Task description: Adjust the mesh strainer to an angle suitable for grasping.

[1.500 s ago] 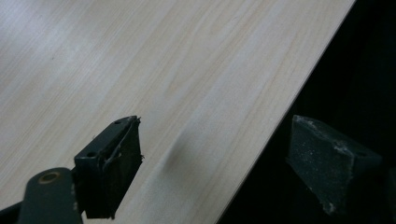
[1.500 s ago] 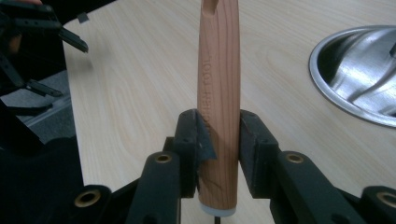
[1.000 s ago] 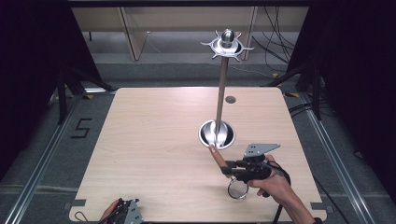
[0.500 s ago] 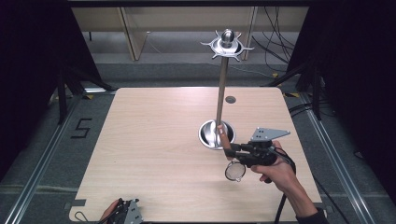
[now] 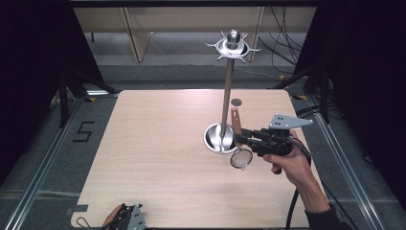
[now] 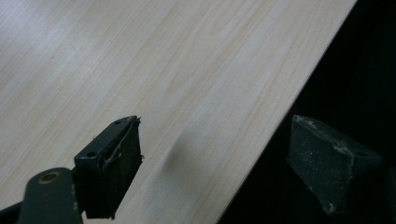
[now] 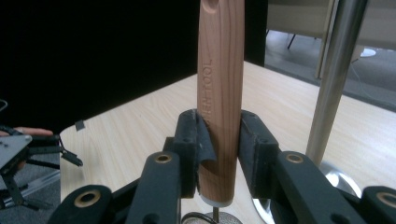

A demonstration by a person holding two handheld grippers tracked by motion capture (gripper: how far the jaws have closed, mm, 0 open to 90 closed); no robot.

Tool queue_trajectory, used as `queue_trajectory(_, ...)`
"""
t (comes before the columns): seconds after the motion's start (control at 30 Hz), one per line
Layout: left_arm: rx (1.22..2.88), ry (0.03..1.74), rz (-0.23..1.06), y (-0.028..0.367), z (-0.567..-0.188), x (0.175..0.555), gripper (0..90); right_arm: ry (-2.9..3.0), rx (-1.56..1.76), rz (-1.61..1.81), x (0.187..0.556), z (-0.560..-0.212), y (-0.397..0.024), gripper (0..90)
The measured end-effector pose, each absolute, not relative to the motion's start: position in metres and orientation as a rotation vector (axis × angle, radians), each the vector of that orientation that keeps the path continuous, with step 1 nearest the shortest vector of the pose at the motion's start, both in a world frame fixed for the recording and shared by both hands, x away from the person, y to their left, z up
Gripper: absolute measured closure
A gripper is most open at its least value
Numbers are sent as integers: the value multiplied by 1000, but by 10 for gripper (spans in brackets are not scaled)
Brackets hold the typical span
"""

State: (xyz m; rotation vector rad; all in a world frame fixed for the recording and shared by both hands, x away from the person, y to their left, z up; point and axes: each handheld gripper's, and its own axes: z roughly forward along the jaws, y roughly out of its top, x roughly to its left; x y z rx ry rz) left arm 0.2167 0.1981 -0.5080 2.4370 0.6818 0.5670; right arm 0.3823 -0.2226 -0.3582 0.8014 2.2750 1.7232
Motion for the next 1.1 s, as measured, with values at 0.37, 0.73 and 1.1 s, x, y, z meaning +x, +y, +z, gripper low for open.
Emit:
queue_trajectory(0.37,2438,683,569,198,-509,217,169,2200,772,1747,393,-333,-225,714)
queue_trajectory(0.73,2436,688,586,197,-510,217,168,2109,757,1786,402,-297,-228,714)
queue_trajectory(1.1,2437,684,579,197,-510,217,168,2074,777,1779,413,-279,-231,714)
